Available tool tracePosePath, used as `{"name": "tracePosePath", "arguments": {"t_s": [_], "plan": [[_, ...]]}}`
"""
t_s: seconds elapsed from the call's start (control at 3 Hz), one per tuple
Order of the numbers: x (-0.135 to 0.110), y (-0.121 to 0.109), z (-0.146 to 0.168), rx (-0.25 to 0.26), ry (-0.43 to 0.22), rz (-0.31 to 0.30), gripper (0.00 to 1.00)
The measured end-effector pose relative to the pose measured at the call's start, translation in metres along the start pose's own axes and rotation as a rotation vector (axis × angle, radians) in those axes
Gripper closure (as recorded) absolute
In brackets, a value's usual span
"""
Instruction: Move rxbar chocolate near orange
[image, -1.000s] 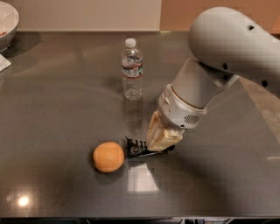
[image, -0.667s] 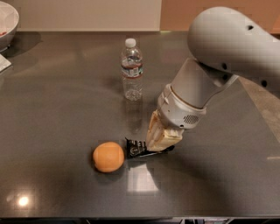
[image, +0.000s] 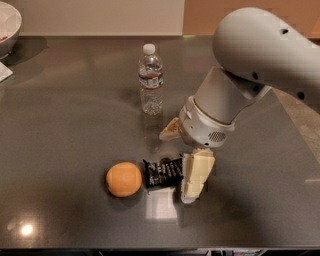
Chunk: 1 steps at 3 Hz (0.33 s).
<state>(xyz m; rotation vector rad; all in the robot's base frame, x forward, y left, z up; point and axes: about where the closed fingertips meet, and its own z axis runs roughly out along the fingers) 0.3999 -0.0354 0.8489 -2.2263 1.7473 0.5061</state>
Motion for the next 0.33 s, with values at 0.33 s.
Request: {"name": "tracePosePath", "arguments": {"t_s": [0.33], "plan": [[0.0000, 0.0000, 0.0000, 0.000, 0.000, 0.000, 0.00]]}}
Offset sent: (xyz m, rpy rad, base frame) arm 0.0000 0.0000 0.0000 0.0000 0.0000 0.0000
